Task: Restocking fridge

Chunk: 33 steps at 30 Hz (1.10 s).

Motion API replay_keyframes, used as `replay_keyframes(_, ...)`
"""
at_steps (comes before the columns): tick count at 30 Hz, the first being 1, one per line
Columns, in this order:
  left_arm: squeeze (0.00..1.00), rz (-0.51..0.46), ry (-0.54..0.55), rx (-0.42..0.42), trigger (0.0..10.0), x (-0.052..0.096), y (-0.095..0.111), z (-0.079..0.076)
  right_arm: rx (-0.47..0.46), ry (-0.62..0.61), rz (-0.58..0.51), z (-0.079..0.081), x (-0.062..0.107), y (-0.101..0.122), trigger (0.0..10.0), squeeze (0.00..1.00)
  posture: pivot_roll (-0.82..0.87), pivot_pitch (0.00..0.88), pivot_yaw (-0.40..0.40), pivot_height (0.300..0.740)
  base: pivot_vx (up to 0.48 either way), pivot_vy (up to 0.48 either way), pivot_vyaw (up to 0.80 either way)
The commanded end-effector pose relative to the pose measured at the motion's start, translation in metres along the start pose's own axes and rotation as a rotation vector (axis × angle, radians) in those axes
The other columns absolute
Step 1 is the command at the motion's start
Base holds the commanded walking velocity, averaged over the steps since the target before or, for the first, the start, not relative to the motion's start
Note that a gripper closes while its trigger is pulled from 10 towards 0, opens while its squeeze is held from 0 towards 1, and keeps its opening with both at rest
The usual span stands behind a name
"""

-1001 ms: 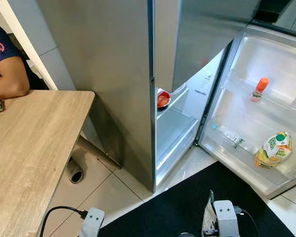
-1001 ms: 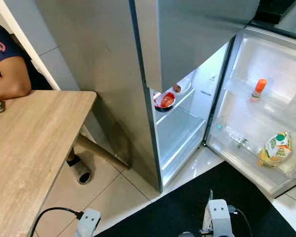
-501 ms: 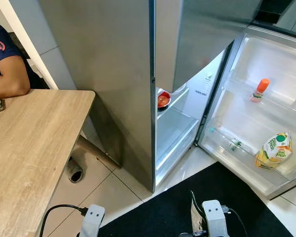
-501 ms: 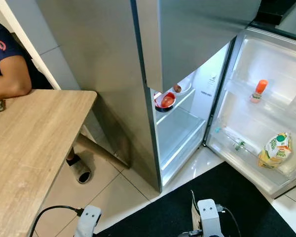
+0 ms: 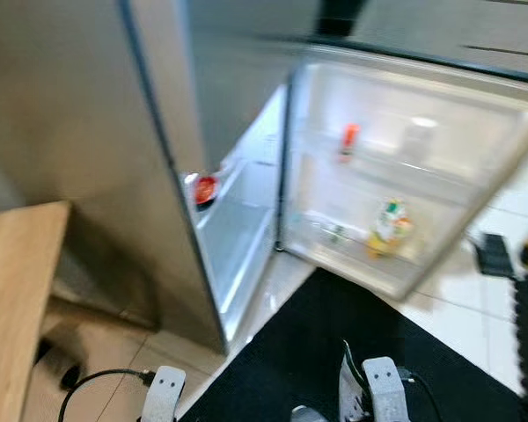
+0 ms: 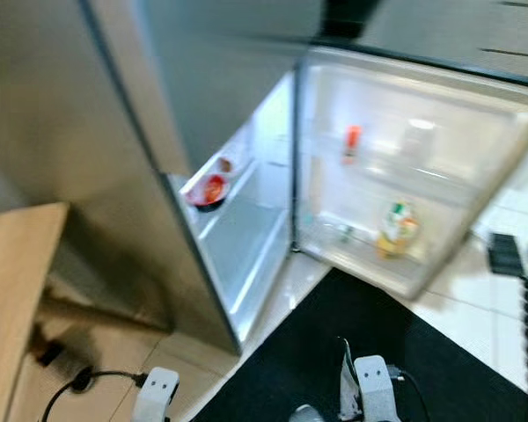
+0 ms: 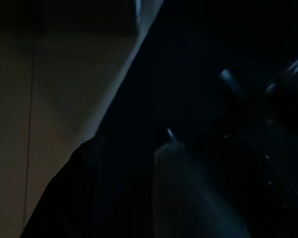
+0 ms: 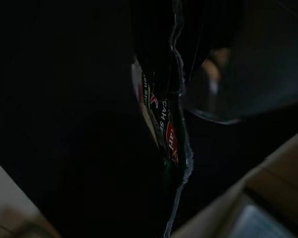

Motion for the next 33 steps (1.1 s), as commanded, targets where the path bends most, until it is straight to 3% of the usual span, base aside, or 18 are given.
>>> replay_keyframes(1, 0.0, 0.041, -0.001, 0.01, 10.0, 0.0048, -0.0152, -0.0008, -0.011, 0.01, -0.005, 0.0047, 0.0, -0.0002, 10.0, 0.0, -0.16, 0.122, 0.083, 0.74, 0.0, 0.0, -0.8)
replay_keyframes(24, 0.0, 0.017, -0.029, 0.004, 10.0, 0.0045, -0.0134, -0.0075, -0.002, 0.006, -0.004, 0.0032, 0.0008, -0.0012, 10.0, 0.0, -0.17, 0.116, 0.08, 0.74, 0.0, 0.0, -0.8)
replay_keyframes(33, 0.0, 0.004, -0.03, -0.004, 10.0, 0.0041, -0.0114, -0.0087, 0.011, 0.018, -0.024, 0.0066, 0.0003, 0.0021, 10.0, 0.0, -0.17, 0.12, 0.08, 0.74, 0.0, 0.0, 0.0)
Point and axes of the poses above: a point about 5 cm out from each wrist's last joint towards the gripper, its own x axis pointing back from the gripper into the wrist, its own y axis along the axis of the wrist's last joint, z = x × y, the point moved 4 cm from there along -x, pointing out of the wrist towards the gripper
